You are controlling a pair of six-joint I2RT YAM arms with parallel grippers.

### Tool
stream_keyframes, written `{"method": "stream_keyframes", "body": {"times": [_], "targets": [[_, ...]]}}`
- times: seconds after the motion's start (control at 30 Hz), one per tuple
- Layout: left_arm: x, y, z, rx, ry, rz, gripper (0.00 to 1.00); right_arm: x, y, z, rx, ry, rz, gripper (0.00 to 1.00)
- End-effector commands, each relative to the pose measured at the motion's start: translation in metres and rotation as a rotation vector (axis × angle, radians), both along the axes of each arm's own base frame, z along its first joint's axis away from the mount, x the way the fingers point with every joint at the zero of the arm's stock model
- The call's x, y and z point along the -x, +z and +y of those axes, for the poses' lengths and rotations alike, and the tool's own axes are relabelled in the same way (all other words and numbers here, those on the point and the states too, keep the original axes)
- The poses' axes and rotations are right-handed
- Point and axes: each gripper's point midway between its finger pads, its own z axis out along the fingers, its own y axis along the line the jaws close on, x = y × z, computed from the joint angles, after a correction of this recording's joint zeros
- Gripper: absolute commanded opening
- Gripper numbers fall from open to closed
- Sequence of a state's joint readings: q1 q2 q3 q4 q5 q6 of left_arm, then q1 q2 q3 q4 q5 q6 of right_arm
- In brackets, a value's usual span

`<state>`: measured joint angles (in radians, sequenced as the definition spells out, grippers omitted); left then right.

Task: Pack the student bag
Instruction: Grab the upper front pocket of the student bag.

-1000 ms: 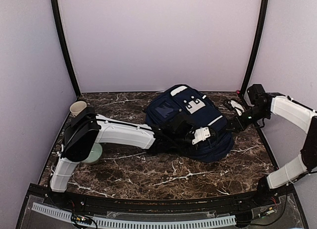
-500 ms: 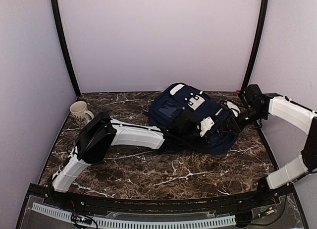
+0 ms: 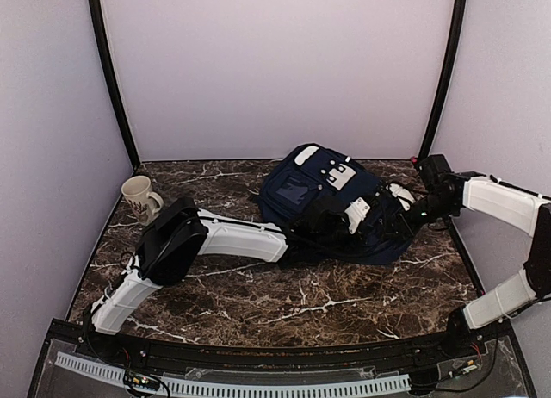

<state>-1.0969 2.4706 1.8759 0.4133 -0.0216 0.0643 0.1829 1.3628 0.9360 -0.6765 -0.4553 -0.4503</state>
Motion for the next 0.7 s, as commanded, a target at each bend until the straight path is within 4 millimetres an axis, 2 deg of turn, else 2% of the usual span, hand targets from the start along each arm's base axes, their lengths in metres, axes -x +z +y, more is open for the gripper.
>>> {"method": "stream_keyframes", "body": {"times": [0.0, 0.2, 0.43, 0.67], "targets": [[-0.012, 0.072, -0.005, 0.190, 0.016, -0.071, 0.00, -0.010, 0.006, 0.008, 0.008, 0.013, -0.100, 0.46], [-0.008, 0.080, -0.005, 0.211, -0.008, -0.069, 0.00, -0.018, -0.002, 0.007, 0.046, 0.014, -0.136, 0.43], [-0.006, 0.083, -0.004, 0.215, -0.012, -0.076, 0.00, -0.025, -0.008, -0.002, 0.105, -0.024, -0.159, 0.24], [-0.005, 0.081, -0.001, 0.206, -0.013, -0.077, 0.00, -0.027, -0.007, -0.008, 0.130, -0.054, -0.155, 0.16]]}}
